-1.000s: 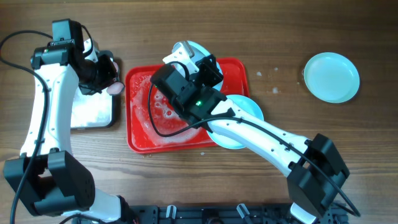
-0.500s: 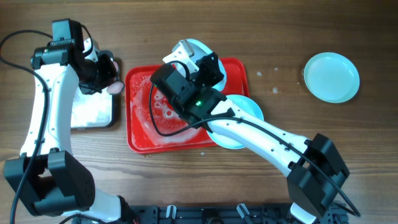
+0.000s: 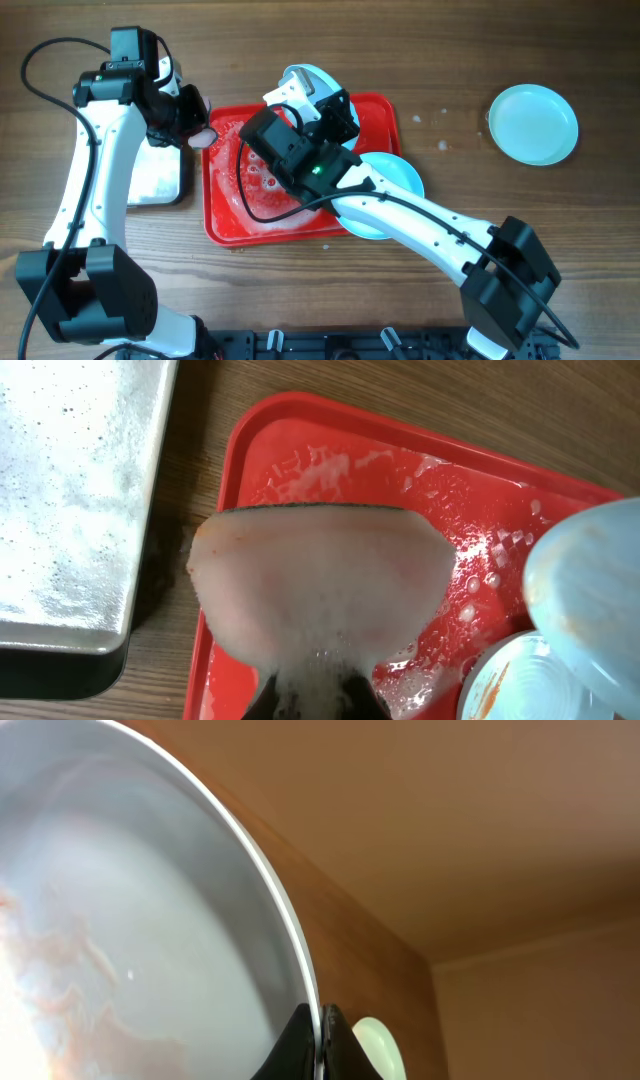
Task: Clean dirty plates on tray and stack at the side
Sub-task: 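Lift the cleaned plate up off the red tray with the right gripper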
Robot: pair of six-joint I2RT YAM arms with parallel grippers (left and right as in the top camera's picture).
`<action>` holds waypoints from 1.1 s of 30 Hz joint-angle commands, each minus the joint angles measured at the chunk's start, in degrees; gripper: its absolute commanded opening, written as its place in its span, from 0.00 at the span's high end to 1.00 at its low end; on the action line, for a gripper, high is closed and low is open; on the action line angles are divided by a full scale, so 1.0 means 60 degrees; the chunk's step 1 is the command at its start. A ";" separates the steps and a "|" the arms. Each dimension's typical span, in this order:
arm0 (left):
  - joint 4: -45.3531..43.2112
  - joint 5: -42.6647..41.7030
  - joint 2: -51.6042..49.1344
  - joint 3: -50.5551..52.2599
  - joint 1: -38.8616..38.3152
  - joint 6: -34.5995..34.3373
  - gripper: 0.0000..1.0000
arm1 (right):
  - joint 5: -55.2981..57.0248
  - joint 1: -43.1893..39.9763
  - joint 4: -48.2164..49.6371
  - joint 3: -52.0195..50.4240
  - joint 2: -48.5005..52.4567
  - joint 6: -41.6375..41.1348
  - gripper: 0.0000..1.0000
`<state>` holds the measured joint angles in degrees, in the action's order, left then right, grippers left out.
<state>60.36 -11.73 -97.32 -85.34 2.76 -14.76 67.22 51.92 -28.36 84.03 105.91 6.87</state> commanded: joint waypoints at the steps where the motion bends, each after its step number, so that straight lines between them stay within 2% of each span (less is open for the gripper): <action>1: -0.0022 0.0117 -0.0033 0.0066 -0.0142 -0.0124 0.96 | -0.1173 0.0040 -0.0313 -0.0018 0.0102 -0.0678 0.96; 4: -0.0036 0.0120 -0.0033 0.0066 -0.0313 -0.0120 0.96 | 0.0645 0.0040 0.0393 -0.0015 0.0098 0.0229 0.96; 7: -0.0102 0.0120 -0.0033 0.0066 -0.0401 -0.0124 0.96 | -0.0783 0.0040 0.0033 -0.0022 0.0102 -0.0262 0.96; 8: -0.0102 0.0124 -0.0033 0.0066 -0.0401 -0.0120 0.96 | -0.0306 0.0040 0.0091 -0.0022 0.0102 -0.0277 0.96; 10: -0.0117 0.0157 -0.0033 0.0066 -0.0401 -0.0120 0.96 | 0.0823 0.0033 0.0506 -0.0018 0.0102 0.0426 0.96; 16: -0.0175 0.0157 -0.0033 0.0066 -0.0401 -0.0120 0.96 | 0.1526 0.0033 0.1151 -0.0018 0.0102 0.1453 0.96; 21: -0.0178 0.0157 -0.0033 0.0066 -0.0401 -0.0120 0.96 | 0.2382 0.0033 0.2721 -0.0018 0.0102 0.3402 0.96; 33: -0.0178 0.0157 -0.0033 0.0066 -0.0401 -0.0120 0.96 | 0.2379 0.0033 0.2871 -0.0018 0.0098 0.3585 0.96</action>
<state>59.51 -11.33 -97.34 -85.34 0.43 -14.76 79.61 51.99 -11.49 83.70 105.93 27.81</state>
